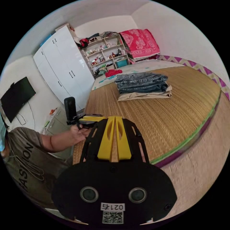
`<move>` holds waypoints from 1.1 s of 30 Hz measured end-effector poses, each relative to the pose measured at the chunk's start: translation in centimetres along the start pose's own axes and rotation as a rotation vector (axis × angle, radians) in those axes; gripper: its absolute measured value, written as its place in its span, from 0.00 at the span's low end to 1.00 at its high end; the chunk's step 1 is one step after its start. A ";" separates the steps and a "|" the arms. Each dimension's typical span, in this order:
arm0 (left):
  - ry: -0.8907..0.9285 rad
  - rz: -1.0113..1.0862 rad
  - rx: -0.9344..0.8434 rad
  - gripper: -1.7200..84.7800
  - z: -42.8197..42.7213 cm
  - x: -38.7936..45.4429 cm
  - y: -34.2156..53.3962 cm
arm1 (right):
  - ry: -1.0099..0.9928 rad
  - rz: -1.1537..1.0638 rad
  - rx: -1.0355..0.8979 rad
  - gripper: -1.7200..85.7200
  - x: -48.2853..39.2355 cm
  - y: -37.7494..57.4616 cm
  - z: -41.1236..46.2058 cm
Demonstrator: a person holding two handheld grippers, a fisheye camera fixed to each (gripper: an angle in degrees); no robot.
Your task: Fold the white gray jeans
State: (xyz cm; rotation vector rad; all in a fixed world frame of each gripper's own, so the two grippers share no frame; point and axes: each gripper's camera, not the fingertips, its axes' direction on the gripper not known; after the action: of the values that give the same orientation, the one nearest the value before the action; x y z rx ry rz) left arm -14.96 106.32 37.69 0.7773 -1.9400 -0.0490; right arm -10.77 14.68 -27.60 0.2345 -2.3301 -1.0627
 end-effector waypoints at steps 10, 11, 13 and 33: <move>0.341 0.124 0.259 0.01 -6.5 -4.0 7.3 | 0.233 -0.543 -0.022 0.17 -2.6 -19.1 15.9; 0.345 0.114 0.281 0.01 -7.0 -4.4 7.7 | 0.287 -0.592 -0.037 0.17 -3.1 -20.5 17.5; 0.400 0.050 0.353 0.01 -8.6 -6.5 9.4 | 0.336 -0.641 -0.055 0.18 -3.7 -22.3 19.2; 0.500 -0.078 0.477 0.01 -12.2 -14.0 14.8 | -0.061 -0.083 -0.024 0.10 9.4 -27.6 18.6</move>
State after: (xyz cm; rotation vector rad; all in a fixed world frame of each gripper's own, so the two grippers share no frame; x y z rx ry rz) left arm -8.25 129.09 37.94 1.0590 -1.4515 0.5300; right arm -30.90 4.58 -53.83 0.2953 -2.3782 -1.1525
